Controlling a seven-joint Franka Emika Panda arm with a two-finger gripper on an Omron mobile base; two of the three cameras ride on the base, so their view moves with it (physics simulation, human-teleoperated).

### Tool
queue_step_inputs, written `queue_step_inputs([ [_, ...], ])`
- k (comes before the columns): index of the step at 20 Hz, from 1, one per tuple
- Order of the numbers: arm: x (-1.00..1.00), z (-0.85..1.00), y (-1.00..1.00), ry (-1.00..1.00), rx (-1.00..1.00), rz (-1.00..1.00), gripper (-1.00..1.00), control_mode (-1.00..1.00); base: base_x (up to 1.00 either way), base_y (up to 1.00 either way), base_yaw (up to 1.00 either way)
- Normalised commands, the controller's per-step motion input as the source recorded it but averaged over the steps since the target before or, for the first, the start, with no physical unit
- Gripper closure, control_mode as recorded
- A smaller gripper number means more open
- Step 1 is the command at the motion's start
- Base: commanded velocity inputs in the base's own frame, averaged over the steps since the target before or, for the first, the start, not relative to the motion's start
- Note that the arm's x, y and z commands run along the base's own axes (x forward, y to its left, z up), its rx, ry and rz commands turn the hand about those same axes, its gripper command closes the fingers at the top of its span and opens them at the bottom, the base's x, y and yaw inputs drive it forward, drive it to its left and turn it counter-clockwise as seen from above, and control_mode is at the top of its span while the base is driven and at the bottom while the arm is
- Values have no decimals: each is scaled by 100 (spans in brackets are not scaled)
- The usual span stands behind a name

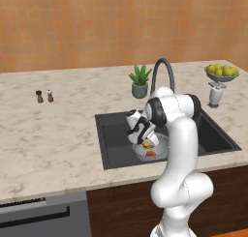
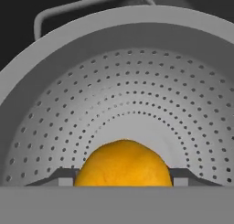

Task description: Put the colander in the sink, put the tangerine, orange in the colander, and turn on the sink faucet and pour water over the colander.

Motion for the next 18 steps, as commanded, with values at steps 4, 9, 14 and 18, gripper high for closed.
queue_step_inputs([
  [4, -30, 0, -27, 0, 5, 2, -100, -100, 0, 0, 0],
  [9, -29, 21, -5, 0, 11, 5, -100, -100, 0, 0, 0],
  [14, -32, 56, 2, -3, 5, 5, -100, -100, 0, 0, 0],
  [18, -40, 87, 4, -6, 2, 1, -100, -100, 0, 0, 0],
])
